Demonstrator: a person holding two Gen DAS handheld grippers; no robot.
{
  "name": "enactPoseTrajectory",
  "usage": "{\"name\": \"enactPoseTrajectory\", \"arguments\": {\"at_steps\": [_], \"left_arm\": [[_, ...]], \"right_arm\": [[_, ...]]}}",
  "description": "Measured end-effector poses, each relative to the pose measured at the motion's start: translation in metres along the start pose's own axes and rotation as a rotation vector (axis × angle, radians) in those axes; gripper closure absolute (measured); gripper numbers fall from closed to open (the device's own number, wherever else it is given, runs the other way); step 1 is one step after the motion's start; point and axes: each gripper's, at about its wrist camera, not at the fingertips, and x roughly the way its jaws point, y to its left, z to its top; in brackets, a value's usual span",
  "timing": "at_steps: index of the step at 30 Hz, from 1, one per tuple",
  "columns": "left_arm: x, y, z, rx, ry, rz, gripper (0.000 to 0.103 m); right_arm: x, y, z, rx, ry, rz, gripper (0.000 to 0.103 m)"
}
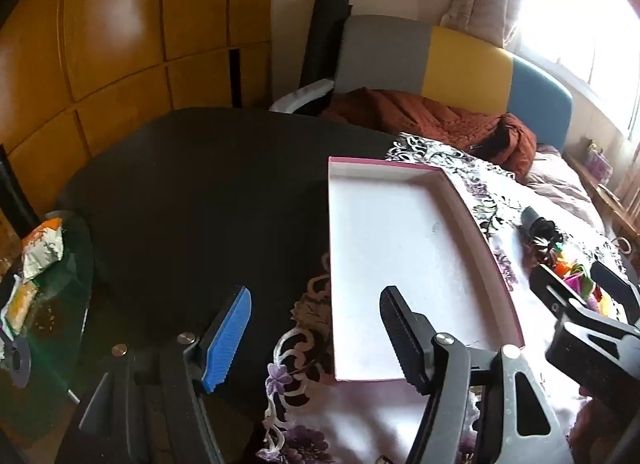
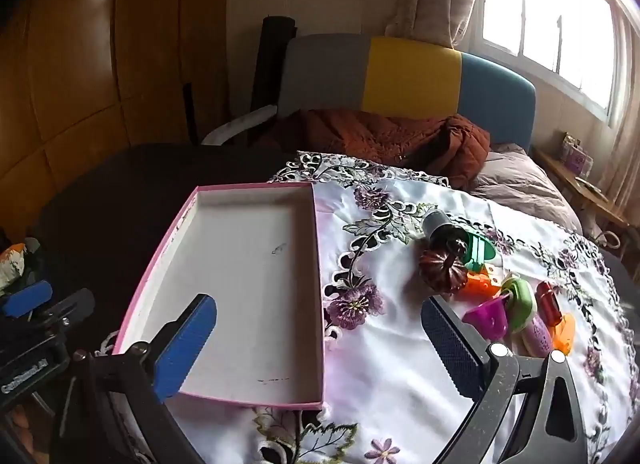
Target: Organize rigid objects
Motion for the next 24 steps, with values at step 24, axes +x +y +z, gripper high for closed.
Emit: {"name": "enactPoseTrajectory", "arguments": {"at_steps": [24], "left_arm": [[-0.001, -0.019, -0.002, 0.064, 0.018, -0.105, 0.035]], "right_arm": [[0.01, -0.017, 0.006, -0.038, 0.008, 0.002, 0.0]]}}
